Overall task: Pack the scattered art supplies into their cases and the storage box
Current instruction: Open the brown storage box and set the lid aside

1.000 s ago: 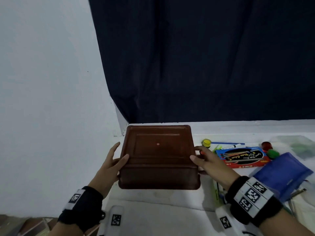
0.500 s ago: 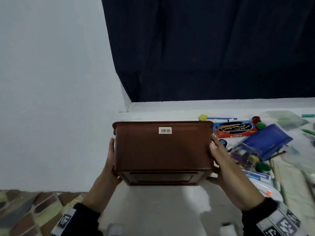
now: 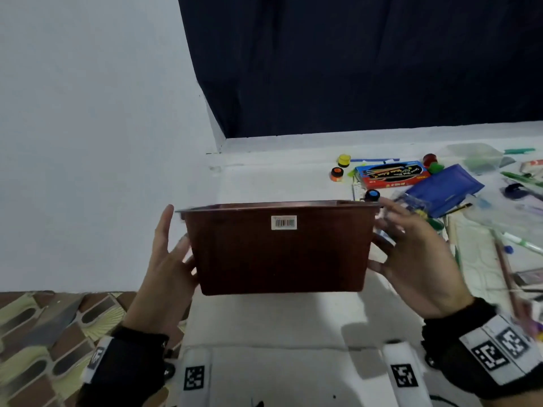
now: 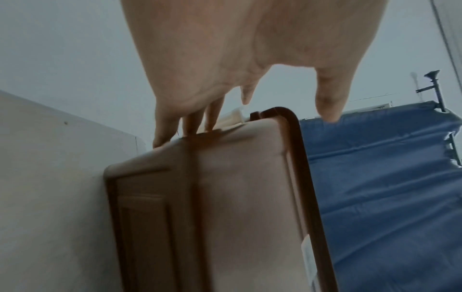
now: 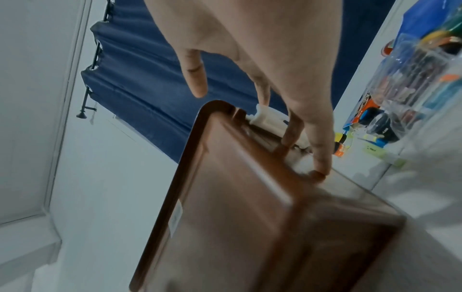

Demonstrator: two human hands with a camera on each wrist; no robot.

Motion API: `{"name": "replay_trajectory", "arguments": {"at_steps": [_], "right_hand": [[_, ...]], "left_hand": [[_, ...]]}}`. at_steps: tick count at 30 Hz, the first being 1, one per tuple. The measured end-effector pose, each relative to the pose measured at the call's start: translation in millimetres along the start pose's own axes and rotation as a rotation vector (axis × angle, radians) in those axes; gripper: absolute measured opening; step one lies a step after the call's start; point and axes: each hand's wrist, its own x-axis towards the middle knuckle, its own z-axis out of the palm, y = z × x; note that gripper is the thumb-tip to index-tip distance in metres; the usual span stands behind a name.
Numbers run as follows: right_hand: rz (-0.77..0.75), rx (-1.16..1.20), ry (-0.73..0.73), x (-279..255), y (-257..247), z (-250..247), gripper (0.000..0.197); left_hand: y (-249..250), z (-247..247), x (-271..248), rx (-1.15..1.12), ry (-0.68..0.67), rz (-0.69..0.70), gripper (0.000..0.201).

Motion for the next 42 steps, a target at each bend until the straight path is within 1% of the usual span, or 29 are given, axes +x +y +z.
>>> {"name": "replay_trajectory", "arguments": {"at_steps": [1,2,3,5,6,7,9,10,12,15,18,21,24,26,29,32,35,37,40,42], "right_hand": [[0.021,0.002,-0.004,-8.6,0.1,-0.3,0.029],[0.041,-0.031,0.007,-15.9,1.4,-0.7,0.023],[0.056,-0.084,0.022,-23.2,4.6,-0.7,0.024],[0.072,-0.190,0.037,-36.1,15.1,-3.0,0.030],[0.075,-0.234,0.034,-42.7,20.9,-3.8,0.032],[0.077,-0.271,0.034,-48.9,25.9,-4.2,0.032],[0.074,-0.341,0.047,-58.7,34.3,-6.3,0.032],[0.065,-0.378,0.051,-61.7,37.3,-7.8,0.033],[0.035,-0.448,0.042,-66.2,40.3,-7.6,0.036],[-0.028,-0.574,0.041,-68.1,39.2,-7.1,0.036],[-0.034,-0.640,0.045,-67.4,38.1,-11.3,0.037],[-0.083,-0.716,0.066,-66.6,32.9,-16.4,0.041],[-0.157,-0.725,0.051,-69.0,21.4,-18.6,0.045],[-0.200,-0.715,0.040,-71.4,12.4,-23.6,0.042],[-0.254,-0.673,0.029,-81.7,-4.7,-38.6,0.030],[-0.286,-0.631,0.028,-100.4,-25.3,-66.8,0.027],[-0.267,-0.602,0.054,-121.3,-47.3,-111.0,0.026],[-0.275,-0.573,0.115,-134.3,-64.8,-143.1,0.029],[-0.281,-0.526,0.192,-153.1,-91.5,-193.8,0.024],[-0.277,-0.552,0.226,-160.8,-109.8,-226.2,0.022]], "left_hand": [[0.8,-1.6,-8.2,-0.032,-0.003,-0.008,0.092],[1.0,-2.2,-14.5,-0.067,-0.017,-0.018,0.098],[-0.4,-2.8,-21.9,-0.086,-0.018,-0.032,0.091],[-3.7,-1.2,-37.1,-0.105,0.002,-0.051,0.056],[-9.5,-0.7,-43.3,-0.085,0.025,-0.058,0.044],[-15.3,-2.6,-50.8,-0.054,0.029,-0.055,0.042],[-25.2,-6.5,-64.3,0.025,0.019,-0.047,0.049],[-28.5,-9.1,-69.6,0.053,0.023,-0.044,0.050],[-30.3,-12.7,-76.4,0.050,0.048,-0.031,0.043],[-28.1,-13.9,-81.3,0.059,0.071,-0.026,0.048],[-20.1,-16.8,-85.0,0.225,0.084,0.035,0.048],[-7.5,-16.9,-88.6,0.408,0.140,0.117,0.040],[9.6,-3.2,-95.9,0.565,0.121,0.218,0.033],[20.7,15.1,-101.2,0.578,0.111,0.311,0.026],[27.7,51.2,-108.7,0.509,0.096,0.378,0.017],[16.8,97.9,-113.6,0.399,-0.013,0.433,0.033],[-8.8,153.6,-117.1,0.232,-0.076,0.388,0.045],[-29.2,191.8,-119.4,0.138,-0.105,0.344,0.050],[-62.8,252.9,-126.8,0.053,-0.178,0.235,0.056],[-80.4,295.3,-131.5,0.029,-0.221,0.182,0.057]]}}
